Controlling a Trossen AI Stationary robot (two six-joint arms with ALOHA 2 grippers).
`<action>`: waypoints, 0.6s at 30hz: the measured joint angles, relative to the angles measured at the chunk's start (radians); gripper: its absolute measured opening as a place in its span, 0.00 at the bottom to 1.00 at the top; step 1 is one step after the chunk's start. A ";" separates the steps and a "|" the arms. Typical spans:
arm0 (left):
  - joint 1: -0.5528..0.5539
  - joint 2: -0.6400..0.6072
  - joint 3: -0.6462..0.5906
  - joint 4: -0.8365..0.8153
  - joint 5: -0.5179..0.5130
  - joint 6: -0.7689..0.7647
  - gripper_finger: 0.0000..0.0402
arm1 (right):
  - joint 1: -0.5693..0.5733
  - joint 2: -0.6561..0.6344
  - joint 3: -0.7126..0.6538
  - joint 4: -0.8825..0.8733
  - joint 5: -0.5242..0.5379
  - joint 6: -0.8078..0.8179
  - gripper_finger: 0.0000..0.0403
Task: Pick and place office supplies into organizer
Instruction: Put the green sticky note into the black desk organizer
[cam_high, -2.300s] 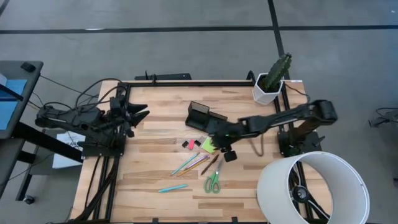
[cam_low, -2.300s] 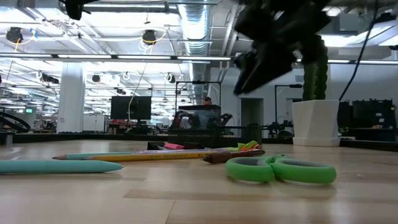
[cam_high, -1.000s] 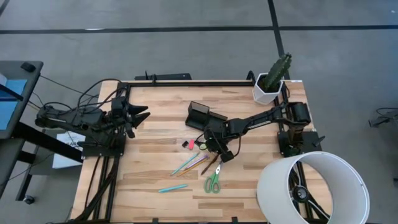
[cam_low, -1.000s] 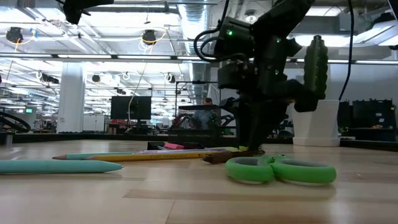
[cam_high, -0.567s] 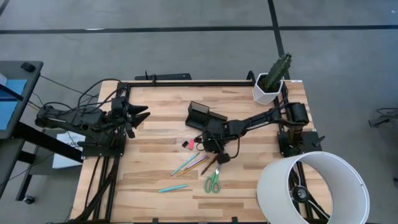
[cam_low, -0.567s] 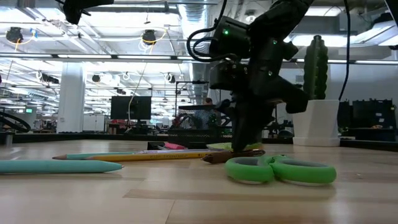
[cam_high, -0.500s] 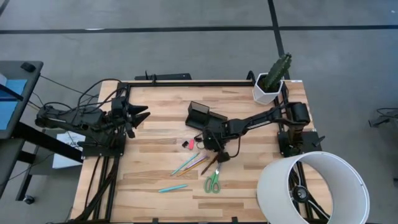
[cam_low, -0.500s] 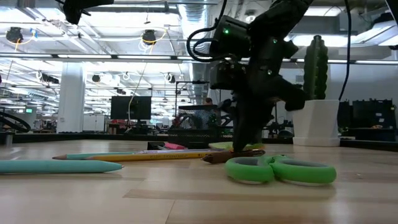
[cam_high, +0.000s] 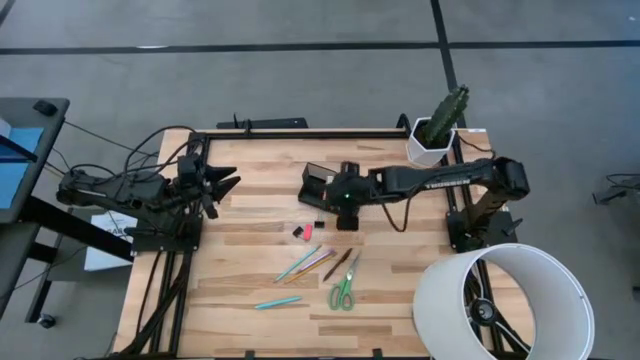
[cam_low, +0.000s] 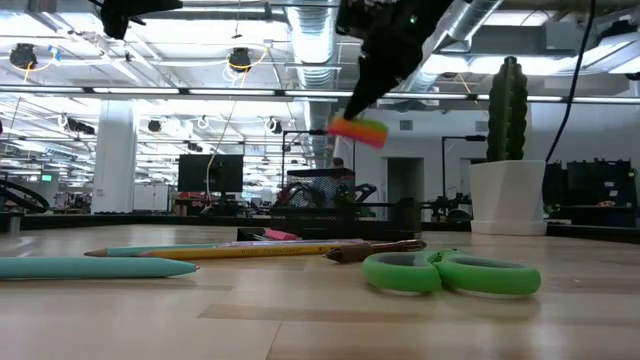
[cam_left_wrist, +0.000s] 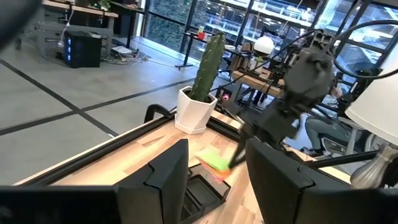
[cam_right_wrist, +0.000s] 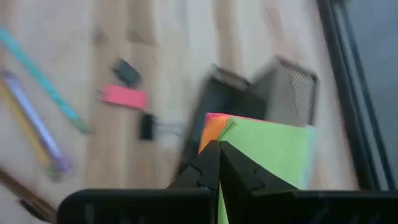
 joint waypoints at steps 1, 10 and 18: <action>0.000 0.000 0.000 0.000 0.000 0.000 0.38 | -0.015 -0.001 0.000 -0.019 0.000 0.044 0.00; 0.000 0.000 0.000 0.000 -0.005 0.000 0.38 | -0.091 0.079 0.003 -0.057 -0.057 0.217 0.00; 0.000 0.000 0.000 -0.001 -0.005 0.000 0.38 | -0.074 0.196 0.001 -0.082 -0.089 0.269 0.00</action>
